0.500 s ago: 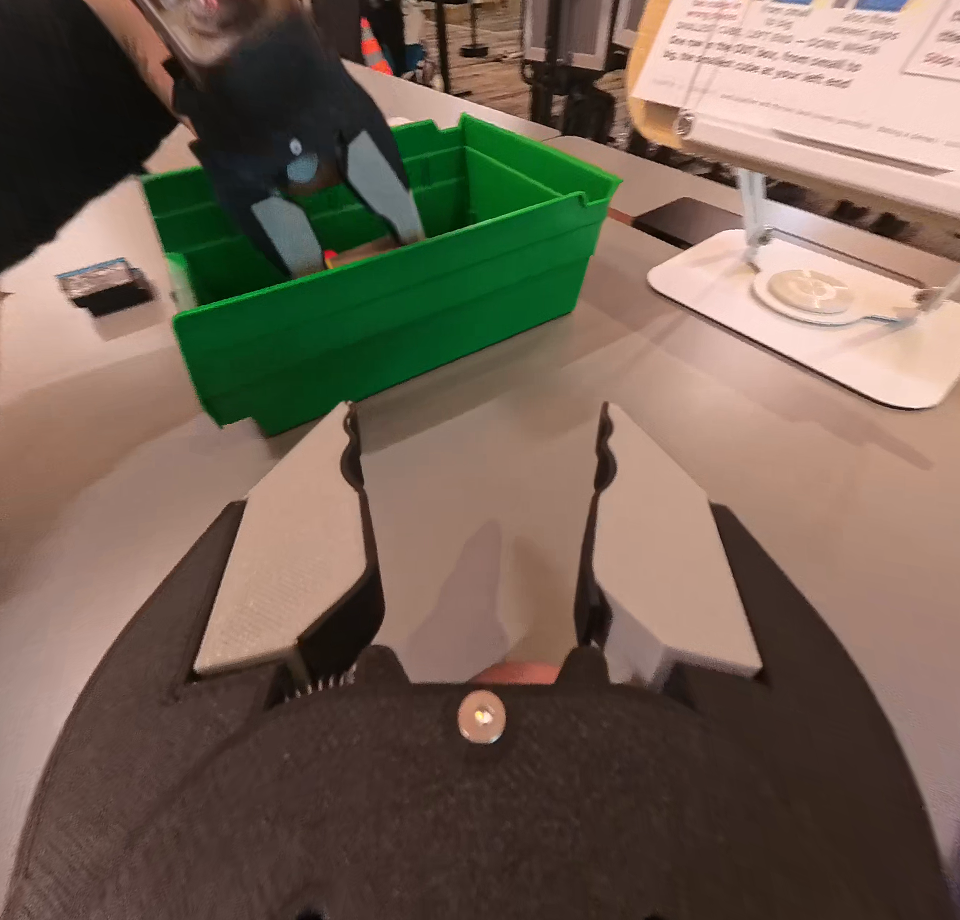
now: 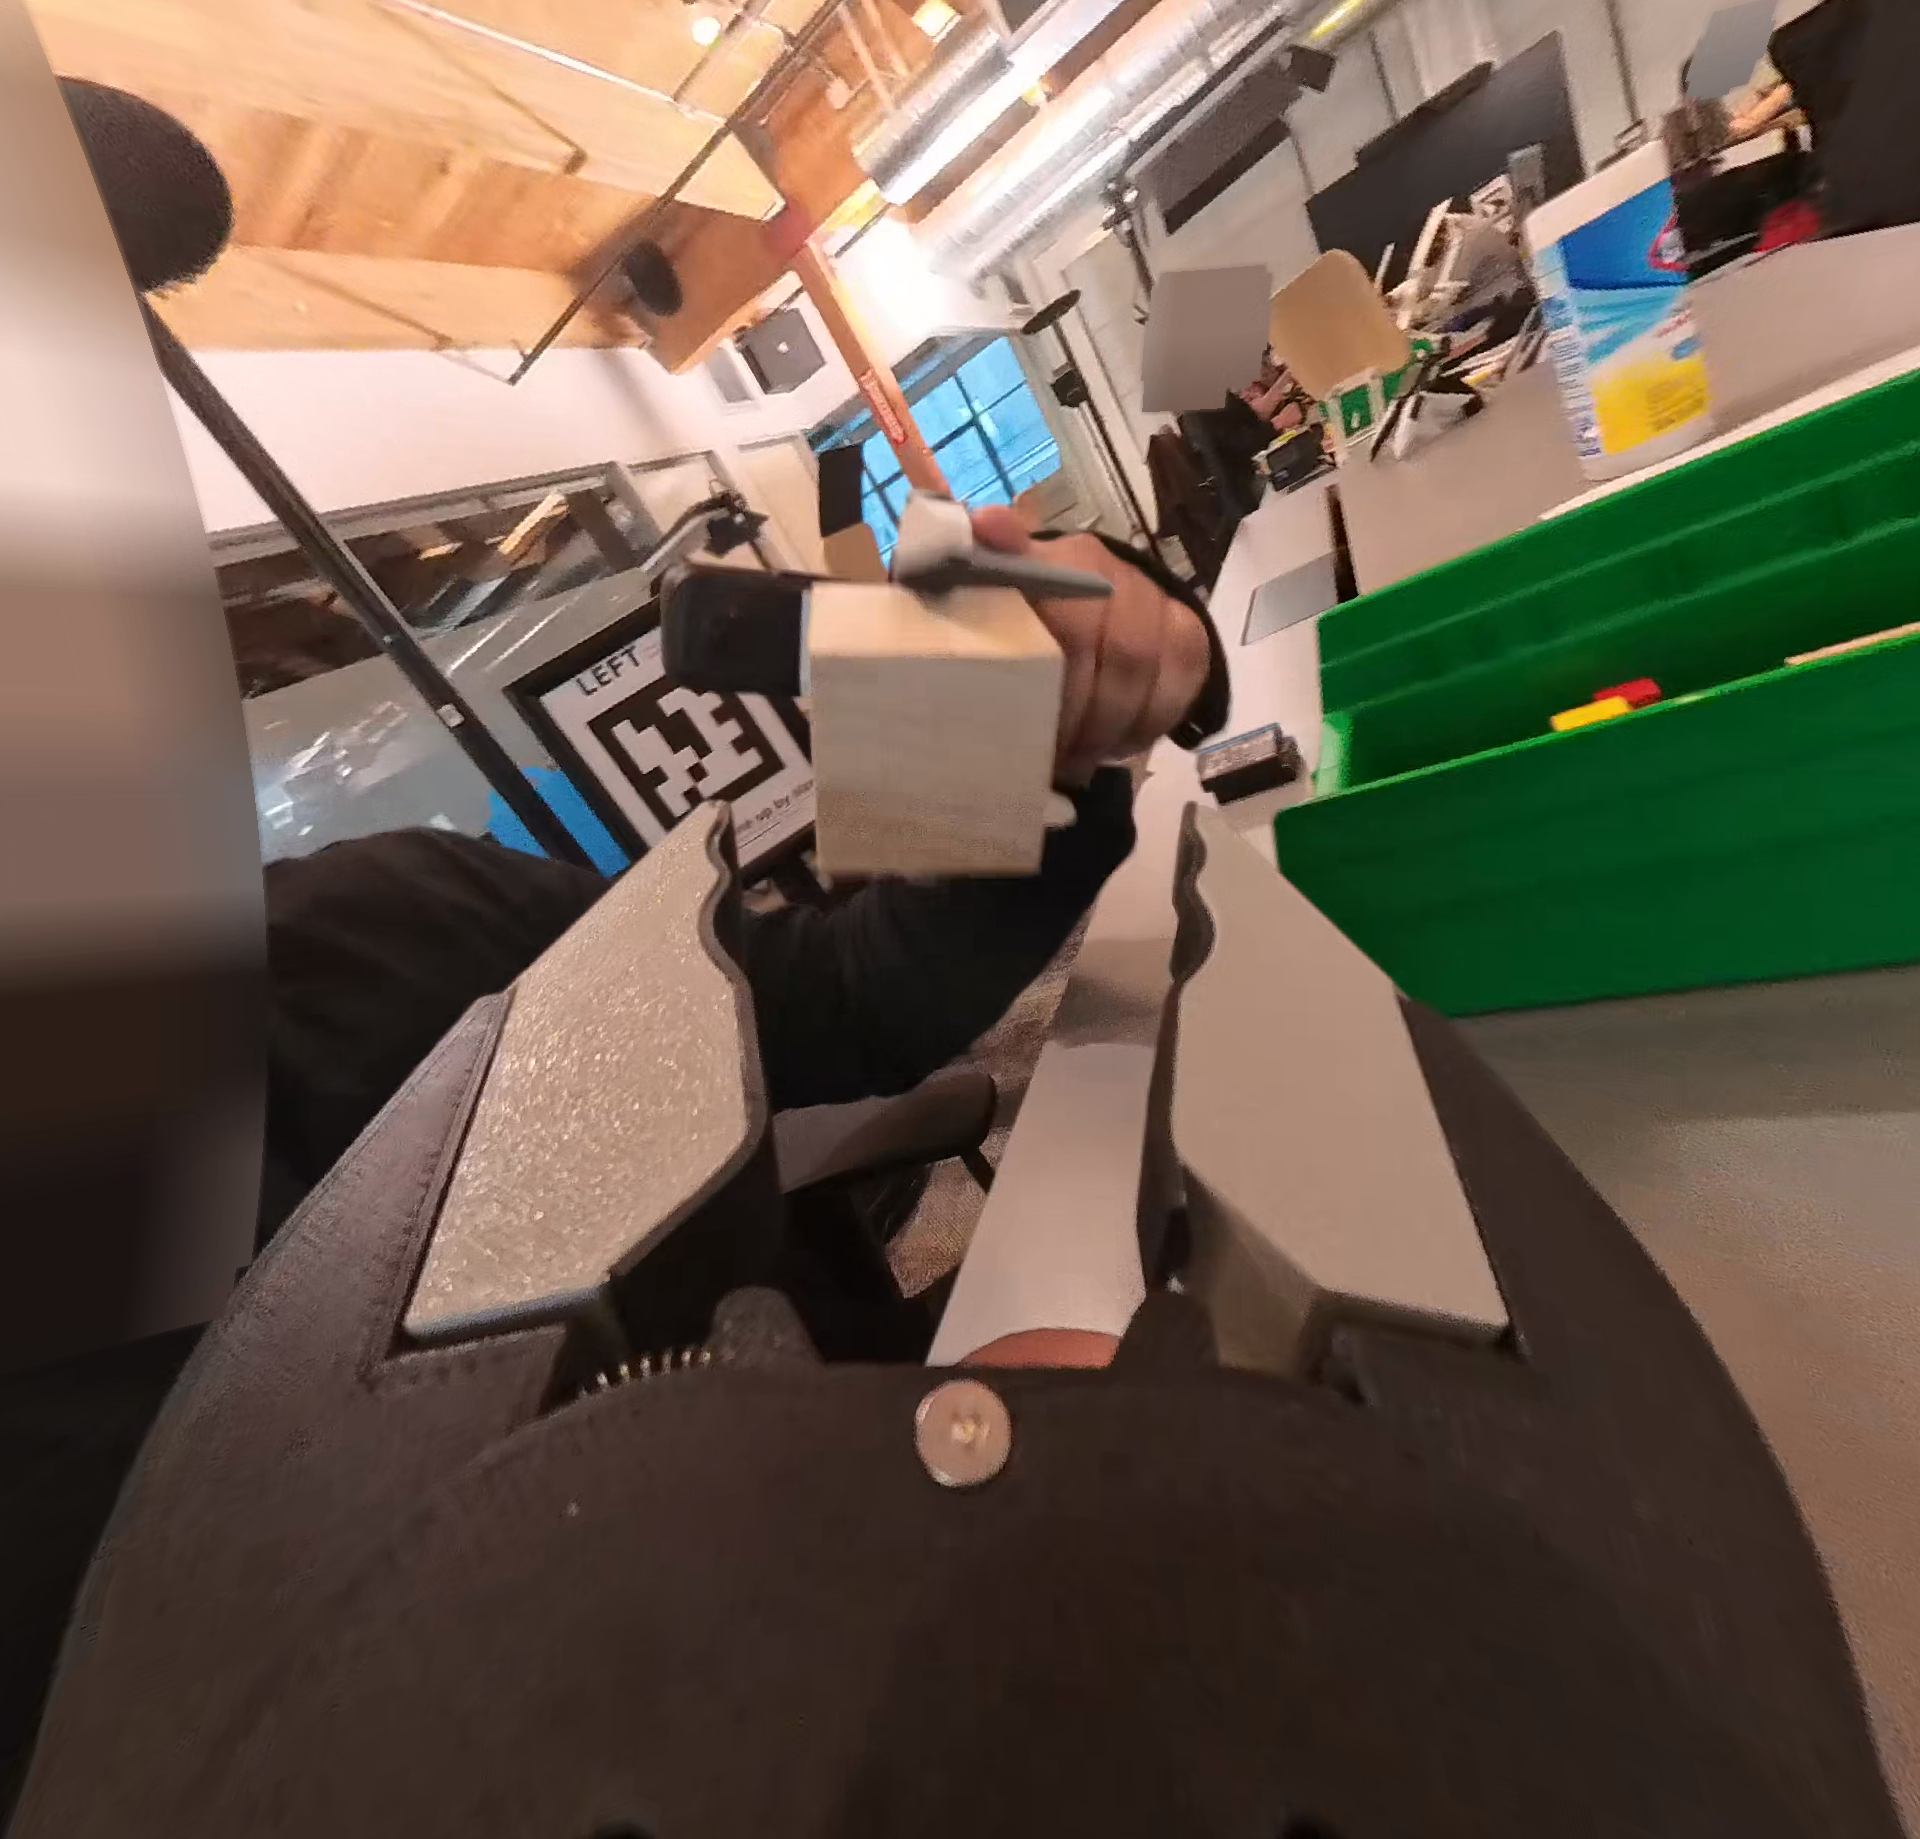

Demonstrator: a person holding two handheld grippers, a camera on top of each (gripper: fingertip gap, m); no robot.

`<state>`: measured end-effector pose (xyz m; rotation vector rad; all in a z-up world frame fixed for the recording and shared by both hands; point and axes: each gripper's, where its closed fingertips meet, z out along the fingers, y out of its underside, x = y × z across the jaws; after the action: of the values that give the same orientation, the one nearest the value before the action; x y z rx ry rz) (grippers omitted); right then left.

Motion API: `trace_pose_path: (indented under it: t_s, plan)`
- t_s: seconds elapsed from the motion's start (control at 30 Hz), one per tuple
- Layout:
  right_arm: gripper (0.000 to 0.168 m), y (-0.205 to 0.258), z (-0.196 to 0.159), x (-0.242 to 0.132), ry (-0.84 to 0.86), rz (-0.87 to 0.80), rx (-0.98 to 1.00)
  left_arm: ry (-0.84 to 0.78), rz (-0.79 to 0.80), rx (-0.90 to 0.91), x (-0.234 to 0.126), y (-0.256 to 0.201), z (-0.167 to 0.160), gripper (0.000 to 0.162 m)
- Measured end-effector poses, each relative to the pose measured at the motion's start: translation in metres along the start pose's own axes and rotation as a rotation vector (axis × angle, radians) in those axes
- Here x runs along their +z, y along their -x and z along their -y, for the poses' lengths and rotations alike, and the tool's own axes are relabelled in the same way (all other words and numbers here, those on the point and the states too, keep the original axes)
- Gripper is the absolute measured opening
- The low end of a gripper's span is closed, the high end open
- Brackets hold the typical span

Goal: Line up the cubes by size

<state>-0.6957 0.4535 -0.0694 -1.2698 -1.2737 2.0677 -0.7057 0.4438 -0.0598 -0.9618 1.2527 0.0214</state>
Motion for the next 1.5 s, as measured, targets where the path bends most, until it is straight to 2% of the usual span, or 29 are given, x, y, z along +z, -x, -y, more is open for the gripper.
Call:
trace_pose_path:
  t_s: [0.13, 0.2, 0.57, 0.77, 1.03, 1.1, 1.13, 1.2, 1.23, 1.3, 1.37, 1.43, 1.5]
  plan:
    - [0.08, -0.002, -0.014, 0.01, 0.059, -0.019, -0.016, 0.036, 0.009, 0.012, 0.019, -0.026, -0.01, 0.063]
    - [0.056, -0.007, -0.021, 0.013, 0.081, -0.023, -0.014, 0.011, 0.03, -0.019, 0.021, -0.03, -0.012, 0.064]
    - [0.058, -0.022, -0.022, 0.013, 0.047, -0.052, 0.093, 0.016, 0.051, -0.025, 0.025, -0.028, -0.028, 0.063]
    - [0.056, -0.015, -0.02, 0.013, 0.031, 0.003, 0.118, -0.009, 0.059, -0.024, 0.025, -0.026, -0.02, 0.063]
    - [0.056, -0.008, -0.002, 0.008, -0.039, -0.054, 0.028, 0.057, 0.133, -0.047, 0.023, -0.012, -0.013, 0.062]
    - [0.056, 0.006, 0.023, -0.013, -0.09, -0.119, -0.05, 0.027, 0.2, -0.067, 0.013, 0.003, -0.004, 0.049]
    - [0.056, 0.016, 0.04, -0.031, -0.116, -0.164, -0.115, 0.008, 0.234, -0.078, 0.007, 0.01, 0.0, 0.031]
    - [0.055, 0.033, 0.075, -0.08, -0.102, -0.358, -0.324, 0.04, 0.252, -0.135, 0.001, 0.019, -0.006, 0.0]
    - [0.055, 0.038, 0.092, -0.108, -0.063, -0.489, -0.44, 0.089, 0.242, -0.175, 0.001, 0.021, -0.014, 0.0]
    - [0.055, 0.035, 0.115, -0.17, 0.111, -0.786, -0.6, 0.182, 0.251, -0.246, 0.0, 0.026, -0.028, 0.0]
    - [0.055, 0.022, 0.122, -0.231, 0.359, -1.024, -0.709, 0.285, 0.334, -0.302, -0.008, 0.042, -0.046, 0.0]
    - [0.056, 0.002, 0.102, -0.276, 0.666, -1.109, -0.735, 0.413, 0.337, -0.375, -0.019, 0.044, -0.065, 0.0]
    - [0.056, -0.025, 0.065, -0.311, 0.946, -1.14, -0.63, 0.501, 0.269, -0.411, -0.034, 0.035, -0.074, 0.0]
